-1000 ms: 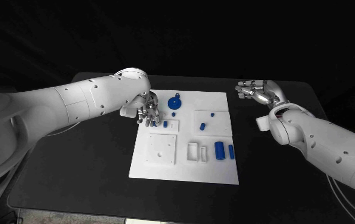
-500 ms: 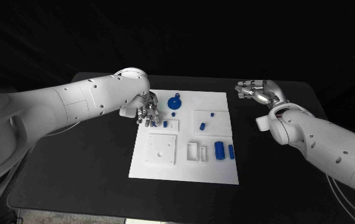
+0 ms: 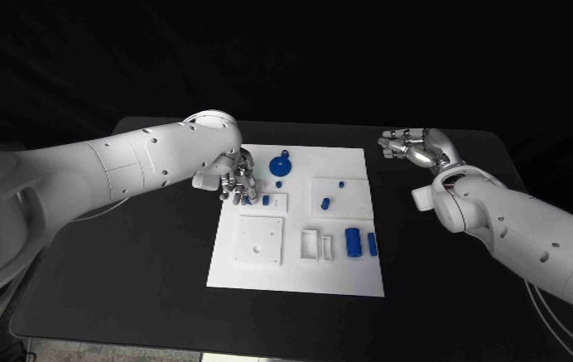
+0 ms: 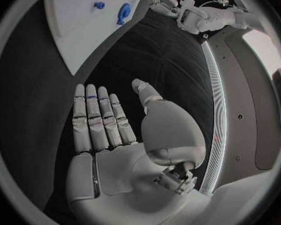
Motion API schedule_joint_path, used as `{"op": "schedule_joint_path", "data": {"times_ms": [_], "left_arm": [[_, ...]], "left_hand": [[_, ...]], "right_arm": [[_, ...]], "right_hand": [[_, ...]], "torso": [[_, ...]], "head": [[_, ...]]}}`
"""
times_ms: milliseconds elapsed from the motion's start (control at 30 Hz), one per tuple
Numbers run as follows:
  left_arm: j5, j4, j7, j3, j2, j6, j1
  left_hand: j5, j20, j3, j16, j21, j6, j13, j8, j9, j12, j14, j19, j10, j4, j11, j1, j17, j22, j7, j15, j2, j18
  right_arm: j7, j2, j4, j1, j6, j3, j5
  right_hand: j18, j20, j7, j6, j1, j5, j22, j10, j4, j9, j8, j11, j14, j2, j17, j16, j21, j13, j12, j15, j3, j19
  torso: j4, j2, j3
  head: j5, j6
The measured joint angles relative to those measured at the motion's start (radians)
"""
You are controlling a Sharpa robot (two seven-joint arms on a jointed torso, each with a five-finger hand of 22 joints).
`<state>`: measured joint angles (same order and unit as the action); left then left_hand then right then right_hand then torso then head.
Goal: Assemble the parts on the task board
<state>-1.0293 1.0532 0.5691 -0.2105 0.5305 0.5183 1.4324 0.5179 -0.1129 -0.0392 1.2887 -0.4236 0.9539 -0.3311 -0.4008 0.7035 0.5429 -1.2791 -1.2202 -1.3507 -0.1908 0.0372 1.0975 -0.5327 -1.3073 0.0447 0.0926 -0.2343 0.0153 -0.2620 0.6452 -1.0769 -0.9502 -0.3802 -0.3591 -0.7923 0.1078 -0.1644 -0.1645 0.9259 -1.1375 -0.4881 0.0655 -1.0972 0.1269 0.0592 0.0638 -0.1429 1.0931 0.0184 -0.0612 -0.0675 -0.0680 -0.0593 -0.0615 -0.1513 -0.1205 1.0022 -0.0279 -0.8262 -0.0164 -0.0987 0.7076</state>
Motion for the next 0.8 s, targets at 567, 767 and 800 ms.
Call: {"op": "schedule_joint_path", "data": {"times_ms": [567,767,800], "left_arm": [[-0.002,0.0,-0.005,-0.003,0.0,-0.01,-0.002],[-0.002,0.001,-0.007,-0.003,0.0,-0.011,-0.003],[-0.003,0.002,-0.008,-0.003,0.0,-0.011,-0.003]], "left_hand": [[0.0,0.0,0.001,0.0,0.0,0.0,0.0,-0.001,-0.001,0.0,0.0,0.0,0.003,-0.001,0.003,0.0,0.001,-0.001,0.0,0.0,0.0,0.0],[0.0,0.0,0.001,0.0,0.0,0.002,0.0,-0.001,-0.001,0.0,0.0,0.0,0.003,-0.001,0.003,0.0,0.002,-0.001,0.001,0.0,0.0,0.0],[-0.001,0.0,0.001,0.0,0.0,0.002,0.0,-0.001,-0.001,0.0,0.0,0.0,0.003,-0.001,0.003,0.0,0.002,-0.001,0.001,0.0,0.0,0.0]], "right_arm": [[0.0,0.0,0.001,0.0,0.001,0.0,0.0],[0.0,-0.002,0.002,0.0,0.001,0.0,0.0],[0.0,-0.003,0.002,0.0,0.001,0.0,0.0]], "right_hand": [[0.0,0.0,0.0,0.0,0.0,0.0,0.0,0.0,0.0,0.0,0.0,0.0,0.0,0.0,0.0,0.0,0.0,0.0,0.0,0.0,0.0,0.0],[0.0,0.0,0.0,0.0,0.0,0.0,0.0,0.0,0.0,0.0,0.0,0.0,0.0,0.0,0.0,0.0,0.0,0.0,0.0,0.0,0.0,0.0],[0.0,0.0,0.0,0.0,0.0,0.0,0.0,0.0,0.0,0.0,0.0,0.0,0.0,0.0,0.0,0.0,0.0,0.0,0.0,0.0,0.0,0.0]], "torso": [[0.0008,0.0,-0.0003],[0.0011,0.0,-0.0002],[0.0012,0.0,0.0]], "head": [[0.002,0.001],[0.002,0.002],[0.002,0.002]]}}
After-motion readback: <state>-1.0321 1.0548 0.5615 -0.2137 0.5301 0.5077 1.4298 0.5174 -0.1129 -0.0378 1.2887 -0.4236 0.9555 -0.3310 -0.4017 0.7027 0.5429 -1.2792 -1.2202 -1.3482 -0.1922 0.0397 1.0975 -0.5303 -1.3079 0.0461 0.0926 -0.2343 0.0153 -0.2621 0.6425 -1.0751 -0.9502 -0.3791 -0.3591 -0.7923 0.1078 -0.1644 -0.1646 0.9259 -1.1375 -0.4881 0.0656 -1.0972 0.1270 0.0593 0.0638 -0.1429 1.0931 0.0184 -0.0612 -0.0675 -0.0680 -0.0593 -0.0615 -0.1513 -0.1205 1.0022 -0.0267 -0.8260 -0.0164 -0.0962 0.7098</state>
